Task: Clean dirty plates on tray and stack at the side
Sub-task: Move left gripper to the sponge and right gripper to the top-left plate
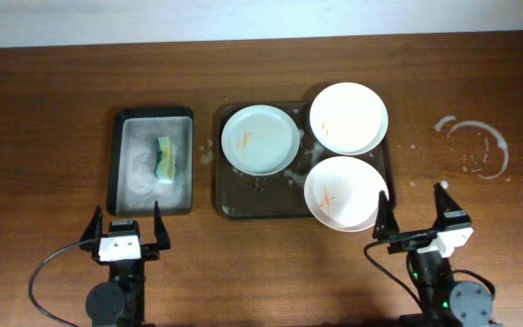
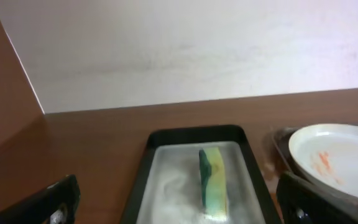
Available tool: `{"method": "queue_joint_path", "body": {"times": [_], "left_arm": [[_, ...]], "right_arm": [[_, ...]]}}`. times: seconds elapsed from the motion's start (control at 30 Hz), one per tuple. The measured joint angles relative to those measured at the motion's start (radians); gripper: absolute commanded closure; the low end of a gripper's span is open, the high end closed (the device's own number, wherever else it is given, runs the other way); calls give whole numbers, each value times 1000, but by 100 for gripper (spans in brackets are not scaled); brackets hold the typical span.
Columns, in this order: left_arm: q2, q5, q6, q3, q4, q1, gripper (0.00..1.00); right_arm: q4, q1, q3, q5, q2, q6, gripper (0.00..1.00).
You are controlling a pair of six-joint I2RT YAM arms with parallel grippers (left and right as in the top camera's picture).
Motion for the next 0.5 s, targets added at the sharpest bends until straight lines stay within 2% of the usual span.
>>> {"method": "queue_joint_path", "body": {"times": [0.17,0.5], "left_arm": [[0,-1,0,0,17,0,1],[0,-3,-1,24,16,0,1]], "right_arm": [[0,0,48,0,32,2,2],[-1,0,164,0,217,1,2]]}}
